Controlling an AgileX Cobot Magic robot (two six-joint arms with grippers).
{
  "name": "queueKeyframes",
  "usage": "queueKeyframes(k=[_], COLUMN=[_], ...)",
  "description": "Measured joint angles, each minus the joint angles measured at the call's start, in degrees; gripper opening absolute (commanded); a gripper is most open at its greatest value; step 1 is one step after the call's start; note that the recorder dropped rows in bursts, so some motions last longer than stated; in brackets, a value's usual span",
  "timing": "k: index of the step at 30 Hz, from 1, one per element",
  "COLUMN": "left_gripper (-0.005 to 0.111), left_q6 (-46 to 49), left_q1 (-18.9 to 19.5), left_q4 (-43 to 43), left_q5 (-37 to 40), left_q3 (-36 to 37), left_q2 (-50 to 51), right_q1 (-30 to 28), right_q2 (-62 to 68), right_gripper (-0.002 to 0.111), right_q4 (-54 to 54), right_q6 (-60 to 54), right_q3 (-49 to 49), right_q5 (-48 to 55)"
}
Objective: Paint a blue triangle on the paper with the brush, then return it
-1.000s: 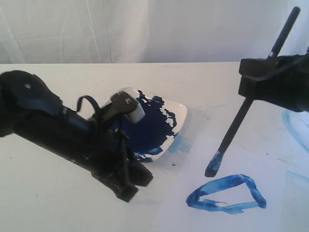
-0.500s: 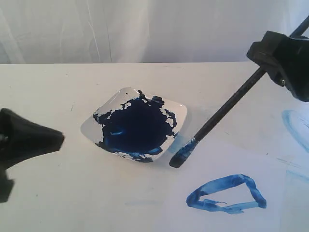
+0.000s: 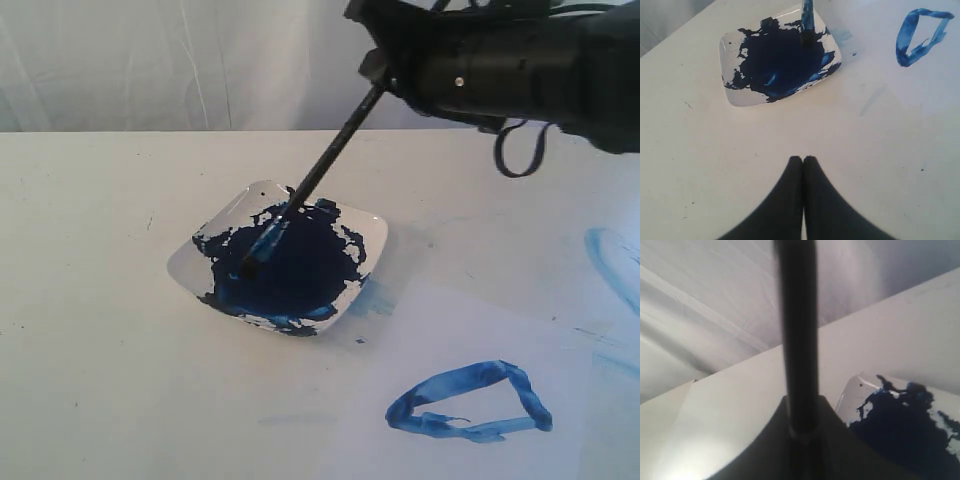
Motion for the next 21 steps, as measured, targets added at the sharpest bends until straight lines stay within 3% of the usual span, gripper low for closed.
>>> queueKeyframes(k=[9, 13, 21], left_gripper=[0.000, 0.000, 0.000], left_q6=[-0.1, -0.1, -0.1], left_q1=[0.0, 0.0, 0.0], left_q4=[1.5, 1.3, 1.3], left_q5=[0.8, 0.9, 1.1], left_q3=[0.0, 0.0, 0.0], left_q2=[0.0, 0.0, 0.0], right_q1=[-11.0, -14.1, -14.6], right_q2=[20.6, 25.4, 32.2], right_gripper=[0.000, 0.000, 0.000], right_q4=[0.4, 0.4, 1.7], right_q6=[19.6, 22.6, 23.5], right_q3=[-16.9, -18.2, -18.7], right_q5=[17.8, 18.9, 14.9])
